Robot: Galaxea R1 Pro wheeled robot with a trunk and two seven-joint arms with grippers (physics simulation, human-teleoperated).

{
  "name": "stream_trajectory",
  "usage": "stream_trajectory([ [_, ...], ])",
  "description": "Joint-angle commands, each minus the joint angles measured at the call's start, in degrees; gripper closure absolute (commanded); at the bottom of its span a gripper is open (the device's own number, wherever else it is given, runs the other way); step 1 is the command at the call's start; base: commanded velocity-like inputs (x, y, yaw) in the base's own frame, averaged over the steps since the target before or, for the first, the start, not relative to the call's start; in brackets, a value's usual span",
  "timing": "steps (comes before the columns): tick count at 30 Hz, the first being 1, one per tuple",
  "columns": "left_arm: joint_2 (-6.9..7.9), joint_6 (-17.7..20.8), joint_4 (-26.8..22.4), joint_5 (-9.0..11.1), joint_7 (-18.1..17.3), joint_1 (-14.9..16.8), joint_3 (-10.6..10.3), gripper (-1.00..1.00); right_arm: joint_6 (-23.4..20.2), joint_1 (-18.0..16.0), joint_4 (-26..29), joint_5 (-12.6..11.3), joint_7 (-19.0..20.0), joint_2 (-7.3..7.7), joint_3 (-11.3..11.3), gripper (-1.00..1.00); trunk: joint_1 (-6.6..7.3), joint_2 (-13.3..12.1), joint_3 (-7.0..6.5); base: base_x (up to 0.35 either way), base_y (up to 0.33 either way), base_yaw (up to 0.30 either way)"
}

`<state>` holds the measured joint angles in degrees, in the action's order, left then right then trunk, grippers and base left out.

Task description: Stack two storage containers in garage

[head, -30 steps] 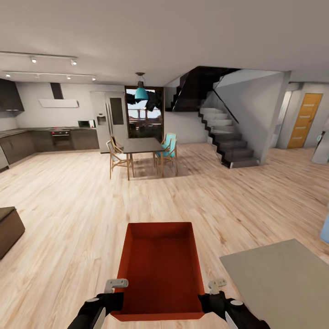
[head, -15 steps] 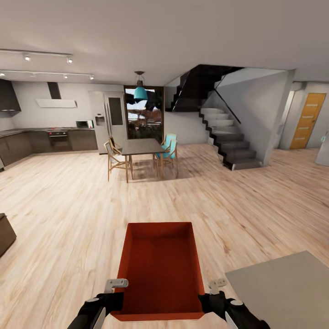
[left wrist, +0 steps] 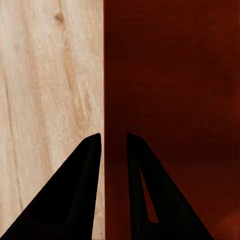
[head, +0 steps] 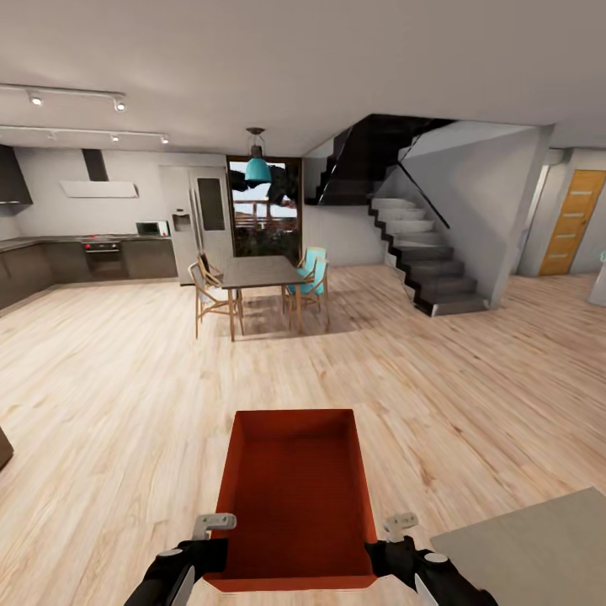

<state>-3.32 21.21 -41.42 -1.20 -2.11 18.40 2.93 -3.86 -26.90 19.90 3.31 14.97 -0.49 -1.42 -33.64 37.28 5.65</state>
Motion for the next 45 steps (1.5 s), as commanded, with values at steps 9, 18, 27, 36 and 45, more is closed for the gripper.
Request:
stream_trajectory([
  [9,-0.02,0.32,-0.16,-1.61,0.78,0.06,1.29,1.0,-0.33,0.01,0.14,-0.23,5.51,0.05,-1.04,1.0,-0.05,0.08,0.08,0.325,0.008,0.0],
  [18,-0.02,0.32,-0.16,-1.61,0.75,0.06,1.29,1.0,-0.33,0.01,0.14,-0.23,5.51,0.05,-1.04,1.0,-0.05,0.08,-0.13,0.325,0.0,0.0],
  [27,-0.02,0.32,-0.16,-1.61,0.76,0.06,1.31,1.0,-0.35,0.01,0.14,-0.23,5.51,0.05,-1.04,1.0,-0.05,0.08,-0.14,0.325,0.0,0.0],
  [36,-0.02,0.32,-0.16,-1.61,0.73,0.06,1.29,1.0,-0.27,0.01,0.14,-0.41,5.51,0.05,-0.98,1.0,-0.05,0.08,-0.14,0.325,0.0,0.0],
  [45,-0.02,0.32,-0.16,-1.61,0.74,0.06,1.29,1.0,-0.27,0.01,0.14,-0.36,5.52,0.06,-0.97,1.0,-0.05,0.08,-0.14,0.325,0.0,0.0],
])
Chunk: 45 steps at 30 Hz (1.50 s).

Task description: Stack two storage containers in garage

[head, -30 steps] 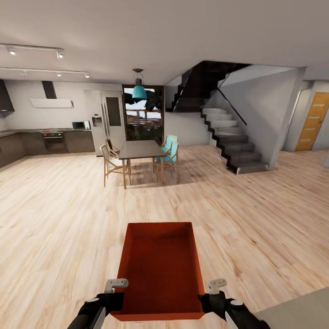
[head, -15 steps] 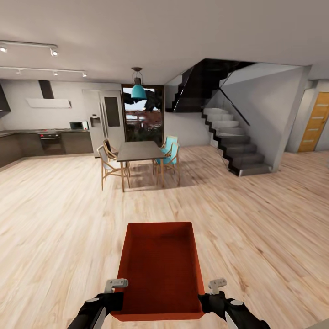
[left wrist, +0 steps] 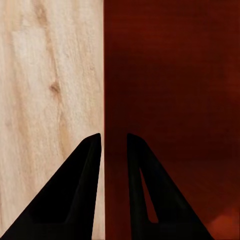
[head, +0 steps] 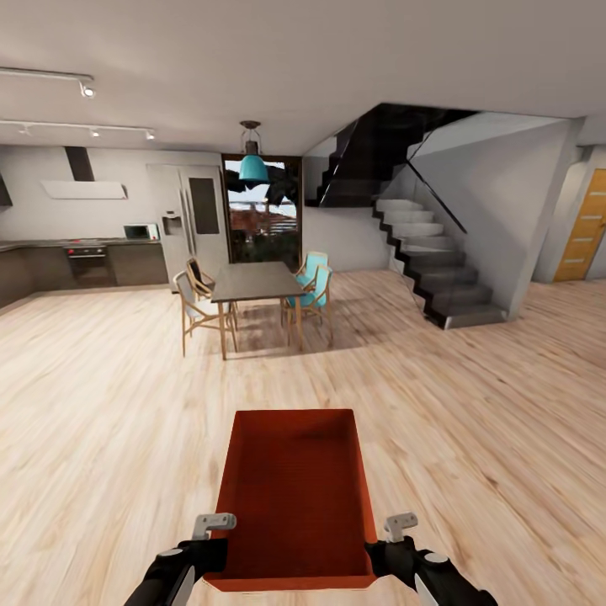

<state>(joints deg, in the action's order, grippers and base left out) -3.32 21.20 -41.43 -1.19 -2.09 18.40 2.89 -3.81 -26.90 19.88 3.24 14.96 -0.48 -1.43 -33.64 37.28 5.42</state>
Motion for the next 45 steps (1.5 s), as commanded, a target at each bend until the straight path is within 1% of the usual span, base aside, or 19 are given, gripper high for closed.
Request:
stream_trajectory([
  [1,-0.02,0.33,-0.15,-1.62,0.71,0.06,1.33,1.0,-0.32,0.01,0.16,-0.23,5.36,0.04,-0.99,1.0,-0.05,0.08,0.1,0.325,0.0,0.0],
  [12,-0.02,0.33,-0.15,-1.62,0.72,0.06,1.34,1.0,-0.32,0.01,0.16,-0.16,5.17,0.04,-1.03,1.0,-0.05,0.08,0.1,0.325,0.0,-0.002],
  [15,-0.02,0.33,-0.15,-1.62,0.7,0.06,1.34,1.0,-0.33,0.01,0.16,-0.16,5.19,0.04,-1.03,1.0,-0.05,0.08,0.1,0.325,0.0,-0.133],
  [45,-0.02,0.33,-0.15,-1.62,0.72,0.06,1.36,1.0,-0.34,0.01,0.16,0.16,5.2,0.04,-1.04,1.0,-0.05,0.08,-0.44,0.325,0.0,-0.268],
])
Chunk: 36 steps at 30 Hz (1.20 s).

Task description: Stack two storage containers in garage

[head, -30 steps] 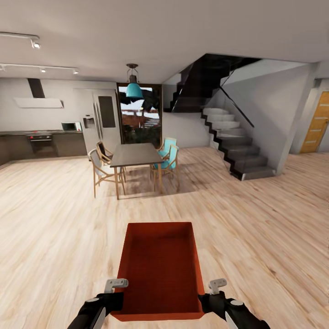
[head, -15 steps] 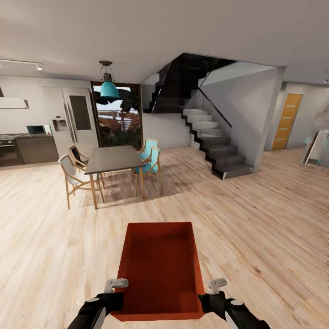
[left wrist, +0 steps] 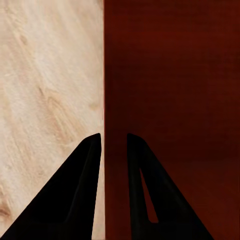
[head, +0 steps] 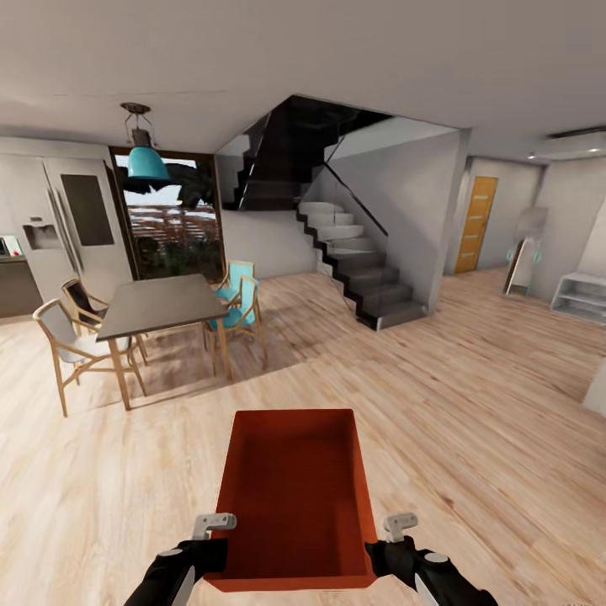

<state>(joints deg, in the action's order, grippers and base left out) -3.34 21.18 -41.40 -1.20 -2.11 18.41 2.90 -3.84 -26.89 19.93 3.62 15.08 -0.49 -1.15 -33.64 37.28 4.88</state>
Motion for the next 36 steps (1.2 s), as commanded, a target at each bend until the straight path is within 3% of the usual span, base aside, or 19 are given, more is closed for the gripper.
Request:
stream_trajectory([
  [1,0.0,0.35,-0.18,-1.62,0.75,0.05,1.37,1.0,-0.3,0.0,0.11,-0.12,5.07,0.05,-1.31,1.0,-0.05,0.08,0.08,0.325,0.0,-0.272],
  [14,1.15,0.35,-0.18,-1.53,0.71,0.05,1.44,1.0,-0.3,0.0,0.11,-0.09,5.11,0.05,-1.22,1.0,-0.05,0.08,-0.18,0.325,0.028,-0.245],
  [36,1.21,0.35,-0.18,-1.53,0.71,0.05,1.48,1.0,-0.29,0.0,0.11,-0.01,4.84,0.05,-1.31,1.0,-0.05,0.08,-0.19,0.326,0.034,-0.004],
])
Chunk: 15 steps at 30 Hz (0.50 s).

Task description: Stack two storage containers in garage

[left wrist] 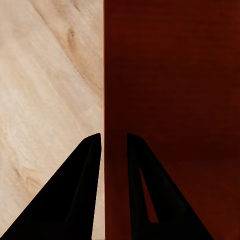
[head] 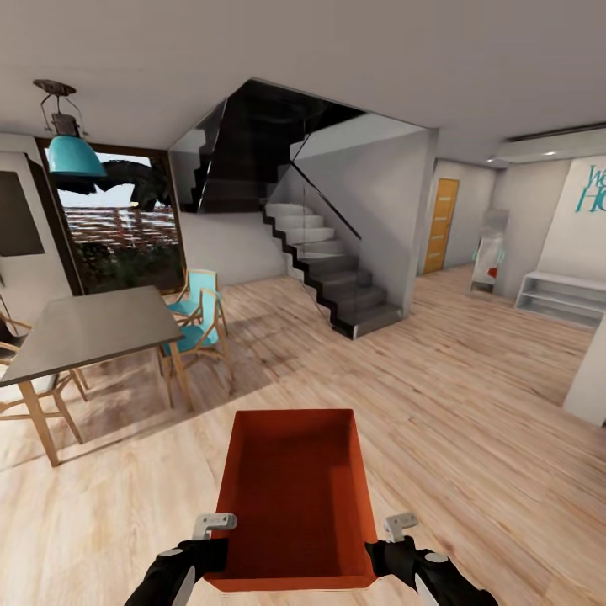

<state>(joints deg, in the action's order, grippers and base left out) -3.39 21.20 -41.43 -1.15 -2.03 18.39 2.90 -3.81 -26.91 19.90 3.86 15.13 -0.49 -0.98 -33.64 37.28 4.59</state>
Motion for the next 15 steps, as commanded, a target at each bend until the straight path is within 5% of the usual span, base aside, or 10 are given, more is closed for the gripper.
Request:
stream_trajectory([
  [1,1.25,0.33,-0.14,-1.57,0.62,0.06,1.48,1.0,-0.32,0.02,0.16,-0.25,4.77,0.05,-1.48,1.0,-0.05,0.08,0.1,0.327,0.0,0.0],
  [15,1.21,0.33,-0.14,-1.6,0.62,0.06,1.43,1.0,-0.35,0.02,0.14,-0.25,4.64,0.06,-1.44,1.0,-0.05,0.08,0.1,0.327,0.0,-0.013],
])
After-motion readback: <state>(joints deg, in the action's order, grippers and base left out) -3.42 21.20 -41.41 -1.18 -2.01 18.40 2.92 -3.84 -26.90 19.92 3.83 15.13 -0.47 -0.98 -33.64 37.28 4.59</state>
